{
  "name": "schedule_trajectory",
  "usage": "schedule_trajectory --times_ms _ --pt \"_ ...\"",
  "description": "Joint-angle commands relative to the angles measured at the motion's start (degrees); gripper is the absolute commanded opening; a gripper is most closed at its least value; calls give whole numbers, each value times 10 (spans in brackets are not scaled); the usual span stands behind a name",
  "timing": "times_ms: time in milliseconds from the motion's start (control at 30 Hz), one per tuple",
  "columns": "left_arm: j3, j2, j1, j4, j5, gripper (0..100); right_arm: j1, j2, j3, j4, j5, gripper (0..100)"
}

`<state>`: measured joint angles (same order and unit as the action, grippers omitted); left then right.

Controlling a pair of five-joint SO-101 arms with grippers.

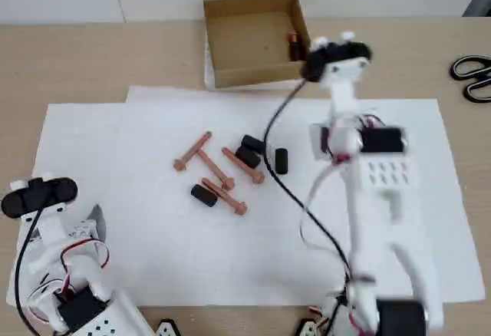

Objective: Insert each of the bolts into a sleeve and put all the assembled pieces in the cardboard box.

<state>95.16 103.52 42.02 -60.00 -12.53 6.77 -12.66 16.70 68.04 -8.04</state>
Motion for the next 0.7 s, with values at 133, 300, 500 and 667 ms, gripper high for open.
schedule_trajectory --times_ms 133,300,500,667 --pt "4 6 0 2 -2 317 48 189 -138 13 134 116" --pt "5 7 0 0 -2 317 100 190 -142 13 134 118" --pt "5 7 0 -1 -2 317 213 189 -147 44 72 118" --pt "6 7 0 -1 -2 317 327 189 -159 118 -34 118"
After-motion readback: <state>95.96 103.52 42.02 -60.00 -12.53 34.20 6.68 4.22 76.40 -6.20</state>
